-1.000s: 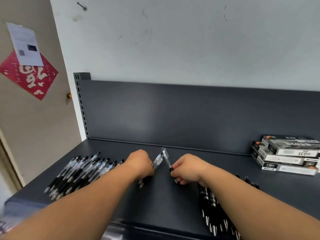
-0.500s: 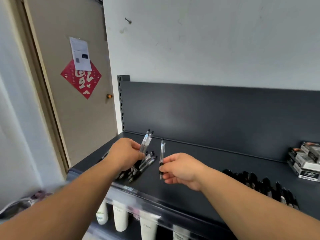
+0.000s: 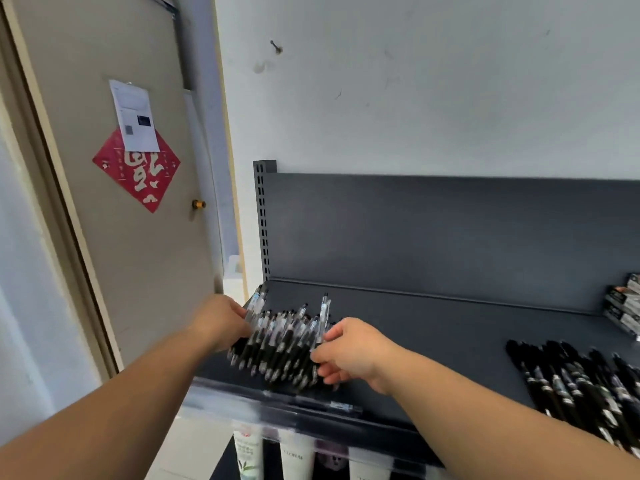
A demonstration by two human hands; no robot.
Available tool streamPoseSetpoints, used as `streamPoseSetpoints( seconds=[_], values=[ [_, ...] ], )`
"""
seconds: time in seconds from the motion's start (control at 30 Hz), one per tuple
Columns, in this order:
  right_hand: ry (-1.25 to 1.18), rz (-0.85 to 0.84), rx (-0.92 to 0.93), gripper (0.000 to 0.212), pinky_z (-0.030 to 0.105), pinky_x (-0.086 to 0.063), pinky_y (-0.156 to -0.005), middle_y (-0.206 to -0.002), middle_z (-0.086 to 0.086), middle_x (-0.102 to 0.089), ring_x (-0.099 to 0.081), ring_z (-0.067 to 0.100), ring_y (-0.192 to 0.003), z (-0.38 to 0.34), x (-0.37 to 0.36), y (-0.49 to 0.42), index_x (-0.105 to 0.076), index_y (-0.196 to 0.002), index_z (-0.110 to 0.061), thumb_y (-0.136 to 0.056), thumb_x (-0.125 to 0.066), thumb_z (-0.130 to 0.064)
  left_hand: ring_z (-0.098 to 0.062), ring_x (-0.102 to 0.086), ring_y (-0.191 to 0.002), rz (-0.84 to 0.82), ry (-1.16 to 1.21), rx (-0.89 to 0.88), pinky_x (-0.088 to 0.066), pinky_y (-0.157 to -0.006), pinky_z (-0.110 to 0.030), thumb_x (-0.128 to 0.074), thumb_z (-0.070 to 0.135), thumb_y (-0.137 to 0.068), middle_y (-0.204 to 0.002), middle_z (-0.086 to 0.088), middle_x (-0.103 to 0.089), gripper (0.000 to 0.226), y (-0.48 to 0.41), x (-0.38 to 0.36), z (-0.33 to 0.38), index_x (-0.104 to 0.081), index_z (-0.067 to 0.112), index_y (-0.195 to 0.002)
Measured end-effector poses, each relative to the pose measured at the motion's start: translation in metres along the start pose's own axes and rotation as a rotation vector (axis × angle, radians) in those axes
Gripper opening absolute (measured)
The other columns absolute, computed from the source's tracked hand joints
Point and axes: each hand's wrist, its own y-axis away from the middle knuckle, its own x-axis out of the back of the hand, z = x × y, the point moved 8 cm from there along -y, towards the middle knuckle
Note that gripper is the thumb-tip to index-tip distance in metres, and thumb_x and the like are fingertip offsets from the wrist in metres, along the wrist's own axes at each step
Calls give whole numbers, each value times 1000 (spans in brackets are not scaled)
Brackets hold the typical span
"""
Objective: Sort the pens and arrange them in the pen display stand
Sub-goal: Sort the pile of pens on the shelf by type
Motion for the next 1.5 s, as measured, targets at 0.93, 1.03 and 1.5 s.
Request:
streamPoseSetpoints(
  seconds=[0.93,1.03,1.5],
  values=[
    [679,259,165,88,30,-18,-118,-158,-9,-20,-13,11,-147,1,-25,3,-28,-148,-37,-75,-75,-53,-18,-21,-145,-573,-120,-439,-23,-117,-37,-84,54,-58,-160,12,6,117,-3,-63,-5,-10,48,-149],
    [695,244,155,85,34,-19,-119,-160,-8,-15,-14,14,-147,3,-23,-1,-31,-147,-42,-76,-75,-51,-14,-19,-145,-619,-169,-509,-22,-118,-37,-86,51,-57,-160,13,0,112,3,-60,-4,-15,55,-144],
    [623,354,198,58,25,-41,-100,-131,-11,-55,-51,11,-120,-4,-19,-2,-53,-131,-32,-78,-77,-39,-16,-37,-135,-527,-146,-569,-33,-110,-30,-82,41,-70,-153,8,-30,97,1,-60,16,-23,44,-146]
  ],
)
